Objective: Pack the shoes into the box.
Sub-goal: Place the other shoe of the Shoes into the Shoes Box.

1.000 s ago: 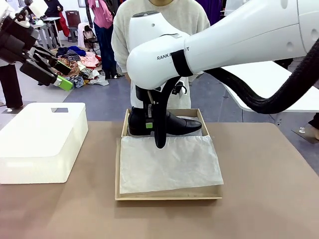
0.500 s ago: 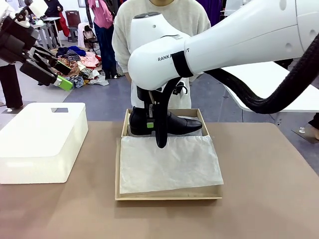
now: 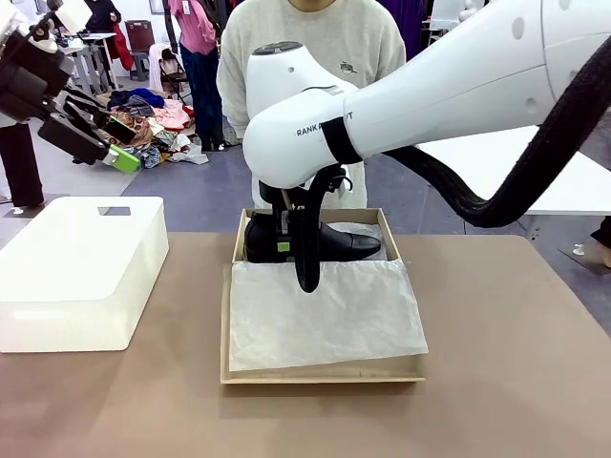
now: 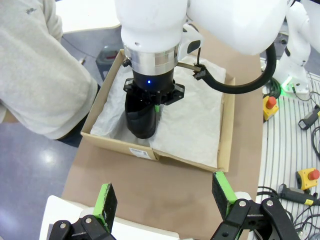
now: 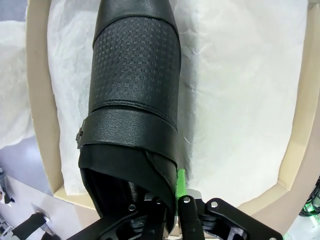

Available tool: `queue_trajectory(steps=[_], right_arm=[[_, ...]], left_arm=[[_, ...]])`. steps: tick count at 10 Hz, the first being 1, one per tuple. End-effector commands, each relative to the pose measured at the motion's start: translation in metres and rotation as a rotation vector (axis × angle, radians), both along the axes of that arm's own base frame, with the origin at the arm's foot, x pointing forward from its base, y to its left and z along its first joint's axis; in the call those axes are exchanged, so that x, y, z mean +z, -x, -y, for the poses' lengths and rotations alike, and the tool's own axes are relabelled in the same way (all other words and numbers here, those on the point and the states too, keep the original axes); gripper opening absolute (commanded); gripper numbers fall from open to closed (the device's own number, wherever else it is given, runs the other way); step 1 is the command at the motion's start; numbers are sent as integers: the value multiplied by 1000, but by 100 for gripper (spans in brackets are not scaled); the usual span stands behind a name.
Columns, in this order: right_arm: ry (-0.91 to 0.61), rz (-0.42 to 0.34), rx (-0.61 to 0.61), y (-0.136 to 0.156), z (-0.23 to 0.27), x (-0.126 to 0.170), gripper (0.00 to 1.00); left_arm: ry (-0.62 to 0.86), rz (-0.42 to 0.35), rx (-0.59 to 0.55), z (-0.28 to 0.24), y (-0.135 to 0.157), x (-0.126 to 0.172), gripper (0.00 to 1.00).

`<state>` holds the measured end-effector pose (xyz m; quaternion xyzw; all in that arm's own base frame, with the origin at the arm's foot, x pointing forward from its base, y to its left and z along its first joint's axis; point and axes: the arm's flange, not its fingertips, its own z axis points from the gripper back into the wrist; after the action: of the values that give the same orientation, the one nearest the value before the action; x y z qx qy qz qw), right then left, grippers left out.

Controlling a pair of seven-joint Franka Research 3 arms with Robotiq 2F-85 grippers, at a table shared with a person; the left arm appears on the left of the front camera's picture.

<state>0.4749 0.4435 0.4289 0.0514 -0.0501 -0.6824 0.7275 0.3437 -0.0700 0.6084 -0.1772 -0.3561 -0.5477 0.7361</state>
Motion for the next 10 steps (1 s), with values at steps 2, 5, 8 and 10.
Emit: queue_trajectory(steps=[2, 5, 8, 10], right_arm=[[17, 41, -41, -4, -9, -3, 0], [16, 37, -79, -5, -8, -10, 0], [-3, 4, -102, -7, -7, -10, 55], [-19, -2, -99, -13, 1, 7, 93]], left_arm=[[12, 4, -16, 0, 0, 0, 100], [12, 4, -16, 0, 0, 0, 100], [12, 4, -16, 0, 0, 0, 100], [12, 4, -16, 0, 0, 0, 100]])
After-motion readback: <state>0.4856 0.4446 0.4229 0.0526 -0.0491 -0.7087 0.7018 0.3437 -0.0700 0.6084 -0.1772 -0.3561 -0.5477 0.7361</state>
